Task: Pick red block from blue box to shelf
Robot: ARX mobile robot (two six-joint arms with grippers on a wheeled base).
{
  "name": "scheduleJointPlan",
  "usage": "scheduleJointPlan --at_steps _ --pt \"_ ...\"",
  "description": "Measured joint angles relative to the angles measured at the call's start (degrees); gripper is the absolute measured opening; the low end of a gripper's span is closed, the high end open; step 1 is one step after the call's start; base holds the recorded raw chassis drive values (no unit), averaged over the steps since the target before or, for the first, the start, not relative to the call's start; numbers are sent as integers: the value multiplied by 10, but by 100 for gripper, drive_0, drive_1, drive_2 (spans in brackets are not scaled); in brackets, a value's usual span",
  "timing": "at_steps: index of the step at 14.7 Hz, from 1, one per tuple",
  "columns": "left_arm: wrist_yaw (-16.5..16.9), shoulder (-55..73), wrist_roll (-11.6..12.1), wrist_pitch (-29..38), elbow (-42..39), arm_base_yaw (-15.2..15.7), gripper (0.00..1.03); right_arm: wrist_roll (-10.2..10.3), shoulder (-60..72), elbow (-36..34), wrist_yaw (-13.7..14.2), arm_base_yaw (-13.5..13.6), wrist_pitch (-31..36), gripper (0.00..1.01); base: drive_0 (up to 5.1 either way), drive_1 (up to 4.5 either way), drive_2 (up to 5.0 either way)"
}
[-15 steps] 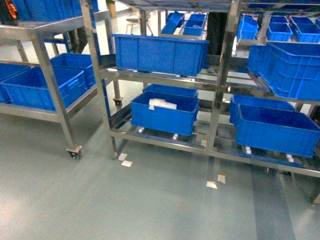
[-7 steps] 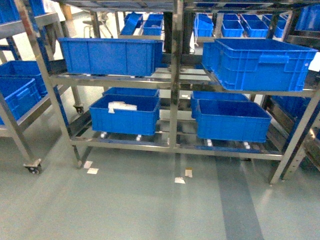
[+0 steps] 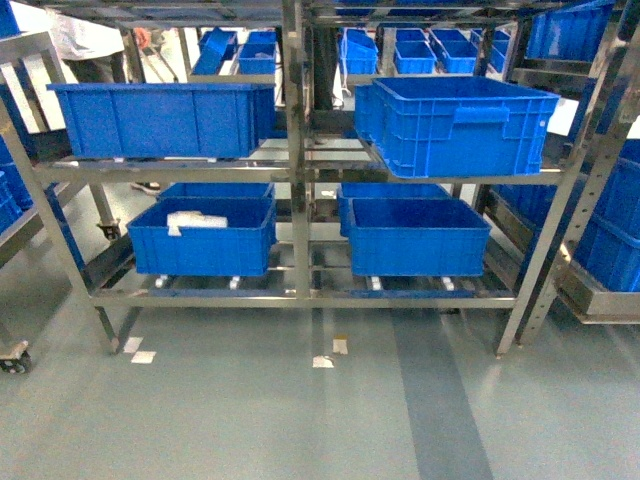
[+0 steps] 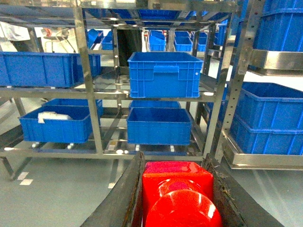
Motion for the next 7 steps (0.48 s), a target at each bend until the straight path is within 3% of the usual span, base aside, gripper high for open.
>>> scheduleJointPlan --at_steps 7 --pt "0 0 0 0 0 0 98 0 0 0 0 0 -2 28 8 406 -391"
